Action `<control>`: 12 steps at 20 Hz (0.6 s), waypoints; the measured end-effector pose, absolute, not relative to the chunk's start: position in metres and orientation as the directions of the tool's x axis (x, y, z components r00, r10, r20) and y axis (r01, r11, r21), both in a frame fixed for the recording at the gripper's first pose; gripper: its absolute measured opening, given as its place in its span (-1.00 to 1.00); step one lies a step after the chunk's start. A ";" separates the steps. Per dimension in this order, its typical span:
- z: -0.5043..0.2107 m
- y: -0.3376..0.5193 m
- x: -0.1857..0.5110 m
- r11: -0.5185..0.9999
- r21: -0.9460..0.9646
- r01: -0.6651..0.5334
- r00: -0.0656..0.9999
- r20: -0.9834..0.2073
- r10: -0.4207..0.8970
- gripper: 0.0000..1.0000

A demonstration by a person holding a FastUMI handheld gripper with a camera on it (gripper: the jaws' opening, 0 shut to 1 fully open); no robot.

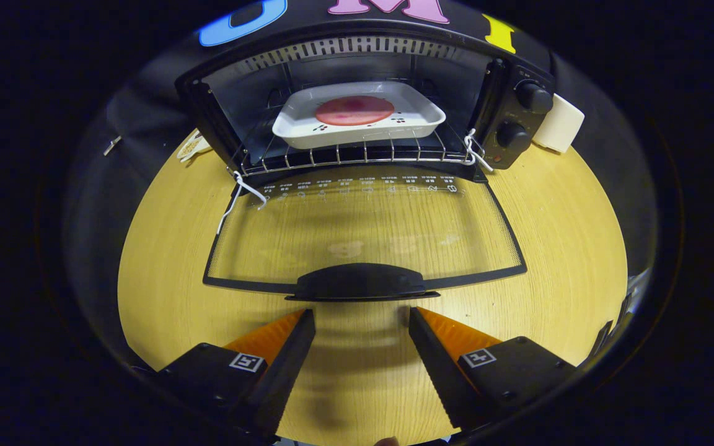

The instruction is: Open the toaster oven, put the food inside, and close the toaster oven door.

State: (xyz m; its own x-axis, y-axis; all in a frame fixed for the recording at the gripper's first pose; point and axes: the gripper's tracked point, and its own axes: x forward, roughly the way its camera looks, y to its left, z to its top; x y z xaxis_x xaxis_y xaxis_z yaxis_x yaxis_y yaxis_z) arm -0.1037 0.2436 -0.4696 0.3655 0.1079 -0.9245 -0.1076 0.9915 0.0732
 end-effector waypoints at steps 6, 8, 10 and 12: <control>-0.472 0.245 -0.096 0.994 0.031 -0.106 0.388 -0.919 0.070 0.97; -0.466 0.244 -0.096 0.993 0.037 -0.111 0.404 -0.911 0.079 0.97; -0.457 0.243 -0.097 0.993 0.051 -0.111 0.424 -0.901 0.094 0.97; -0.447 0.243 -0.098 0.991 0.069 -0.113 0.445 -0.889 0.112 0.97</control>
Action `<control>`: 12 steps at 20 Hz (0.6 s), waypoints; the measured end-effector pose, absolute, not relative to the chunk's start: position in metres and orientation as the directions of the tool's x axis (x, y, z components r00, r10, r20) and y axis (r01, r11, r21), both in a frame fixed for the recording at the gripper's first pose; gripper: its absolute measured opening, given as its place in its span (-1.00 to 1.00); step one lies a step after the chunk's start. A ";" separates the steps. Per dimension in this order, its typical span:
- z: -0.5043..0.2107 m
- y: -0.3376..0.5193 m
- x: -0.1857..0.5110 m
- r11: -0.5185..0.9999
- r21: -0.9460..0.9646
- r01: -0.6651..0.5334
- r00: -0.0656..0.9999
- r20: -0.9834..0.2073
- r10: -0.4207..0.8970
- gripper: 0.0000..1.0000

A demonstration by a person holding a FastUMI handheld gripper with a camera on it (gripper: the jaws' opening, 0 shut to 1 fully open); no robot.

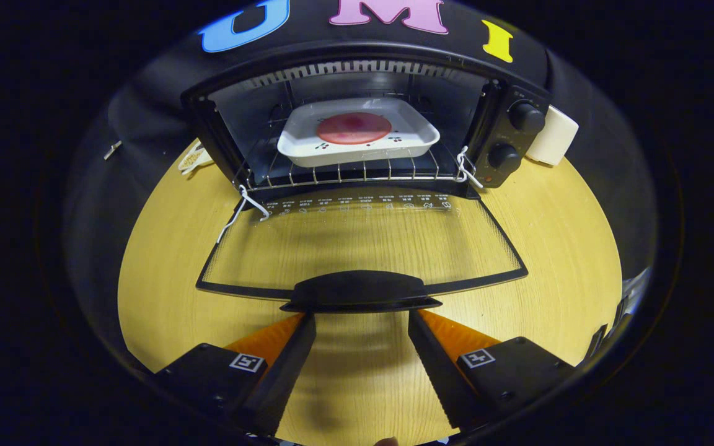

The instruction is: Open the toaster oven, put the food inside, and close the toaster oven door.

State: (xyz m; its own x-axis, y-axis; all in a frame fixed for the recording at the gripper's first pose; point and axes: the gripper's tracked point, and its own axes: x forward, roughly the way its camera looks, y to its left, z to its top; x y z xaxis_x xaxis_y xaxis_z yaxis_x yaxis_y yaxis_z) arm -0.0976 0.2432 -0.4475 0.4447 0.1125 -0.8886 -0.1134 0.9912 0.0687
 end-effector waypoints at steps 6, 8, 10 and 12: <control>-0.412 0.243 -0.092 0.985 0.115 -0.132 0.527 -0.833 0.167 0.98; -0.395 0.243 -0.085 0.983 0.122 -0.138 0.567 -0.804 0.180 0.98; -0.379 0.245 -0.077 0.982 0.126 -0.142 0.606 -0.773 0.187 0.98; -0.365 0.246 -0.066 0.981 0.128 -0.148 0.630 -0.752 0.194 0.98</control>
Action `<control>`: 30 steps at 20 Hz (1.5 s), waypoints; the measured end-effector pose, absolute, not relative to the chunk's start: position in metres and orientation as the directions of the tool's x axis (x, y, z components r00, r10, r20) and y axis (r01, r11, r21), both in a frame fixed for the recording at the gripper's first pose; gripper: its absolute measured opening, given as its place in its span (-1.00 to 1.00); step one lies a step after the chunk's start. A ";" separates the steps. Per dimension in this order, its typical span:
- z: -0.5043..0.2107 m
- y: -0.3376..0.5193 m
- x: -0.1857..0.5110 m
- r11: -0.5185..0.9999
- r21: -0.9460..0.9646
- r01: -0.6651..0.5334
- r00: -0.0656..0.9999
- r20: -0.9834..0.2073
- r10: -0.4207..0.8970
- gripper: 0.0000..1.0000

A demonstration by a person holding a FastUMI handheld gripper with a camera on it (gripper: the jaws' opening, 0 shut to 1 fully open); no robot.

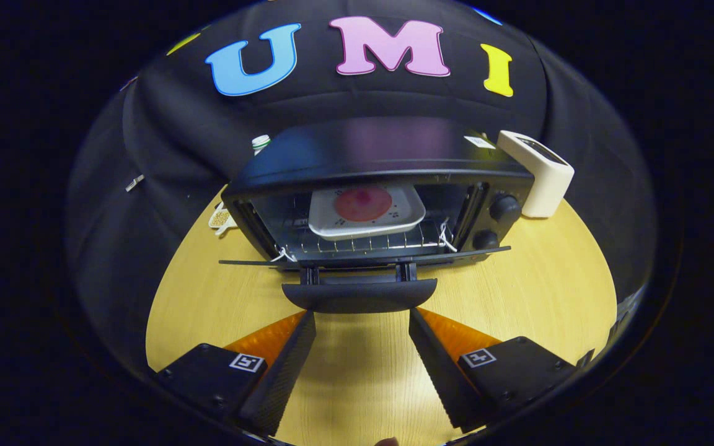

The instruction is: Open the toaster oven, put the food inside, and close the toaster oven door.

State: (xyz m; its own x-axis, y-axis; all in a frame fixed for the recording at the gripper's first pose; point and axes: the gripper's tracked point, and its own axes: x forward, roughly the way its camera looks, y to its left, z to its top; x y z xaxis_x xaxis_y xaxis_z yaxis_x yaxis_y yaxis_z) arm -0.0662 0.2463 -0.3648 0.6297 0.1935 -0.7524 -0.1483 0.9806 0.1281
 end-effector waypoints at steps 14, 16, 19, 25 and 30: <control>-0.254 0.222 -0.043 0.969 0.113 -0.221 0.813 -0.527 0.247 0.98; -0.234 0.205 -0.041 0.971 0.118 -0.208 0.835 -0.495 0.239 0.98; -0.202 0.181 -0.036 0.973 0.133 -0.190 0.868 -0.440 0.229 0.98; -0.126 0.119 -0.027 0.979 0.100 -0.179 0.933 -0.299 0.201 0.97; -0.064 0.050 -0.025 0.985 0.074 -0.157 0.968 -0.185 0.168 0.97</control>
